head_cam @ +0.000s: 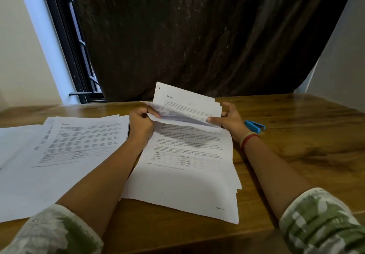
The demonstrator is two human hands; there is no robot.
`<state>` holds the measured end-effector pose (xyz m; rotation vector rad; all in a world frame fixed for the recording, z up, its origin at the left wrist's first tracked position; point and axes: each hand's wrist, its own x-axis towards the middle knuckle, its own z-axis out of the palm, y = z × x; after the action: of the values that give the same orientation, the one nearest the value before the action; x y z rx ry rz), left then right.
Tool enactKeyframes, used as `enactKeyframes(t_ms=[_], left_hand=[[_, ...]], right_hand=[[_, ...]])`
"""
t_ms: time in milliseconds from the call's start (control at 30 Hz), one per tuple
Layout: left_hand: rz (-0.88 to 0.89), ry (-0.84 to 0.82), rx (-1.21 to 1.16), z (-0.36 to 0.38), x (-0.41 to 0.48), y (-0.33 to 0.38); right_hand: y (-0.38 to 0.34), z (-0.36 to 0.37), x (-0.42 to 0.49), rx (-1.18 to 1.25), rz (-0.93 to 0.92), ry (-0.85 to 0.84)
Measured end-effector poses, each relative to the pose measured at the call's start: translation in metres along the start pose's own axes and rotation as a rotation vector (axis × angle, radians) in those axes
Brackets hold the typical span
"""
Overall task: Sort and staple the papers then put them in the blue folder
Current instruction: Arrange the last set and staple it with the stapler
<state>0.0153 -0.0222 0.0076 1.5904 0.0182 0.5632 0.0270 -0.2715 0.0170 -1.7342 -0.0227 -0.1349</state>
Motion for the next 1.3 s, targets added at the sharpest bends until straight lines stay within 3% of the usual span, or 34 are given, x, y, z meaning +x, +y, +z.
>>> enactKeyframes(t_ms=[167, 333, 467, 700, 867, 1133, 1200, 1300], left_hand=[[-0.02, -0.031, 0.059, 0.0, 0.003, -0.002], [-0.013, -0.062, 0.059, 0.001, 0.0, -0.004], [0.017, -0.088, 0.029, 0.002, 0.0, -0.003], [0.041, 0.009, 0.018, 0.001, 0.004, -0.004], [0.047, 0.037, -0.042, 0.005, 0.001, 0.003], [-0.005, -0.077, 0.08, 0.0, 0.001, -0.006], [-0.023, -0.096, 0.071, -0.001, 0.001, -0.009], [-0.07, -0.101, 0.041, -0.001, 0.005, -0.009]], right_hand=[[0.001, -0.001, 0.006, 0.162, 0.053, 0.217], [0.002, -0.005, 0.006, 0.165, -0.002, 0.348], [0.004, -0.004, 0.003, 0.21, -0.058, 0.331], [-0.001, -0.005, 0.004, 0.292, -0.105, 0.373], [-0.003, -0.006, 0.007, 0.292, -0.112, 0.342], [-0.009, -0.004, 0.002, 0.368, -0.096, 0.268], [-0.013, -0.006, 0.001, 0.397, -0.089, 0.174], [-0.02, -0.012, -0.007, 0.512, -0.095, -0.095]])
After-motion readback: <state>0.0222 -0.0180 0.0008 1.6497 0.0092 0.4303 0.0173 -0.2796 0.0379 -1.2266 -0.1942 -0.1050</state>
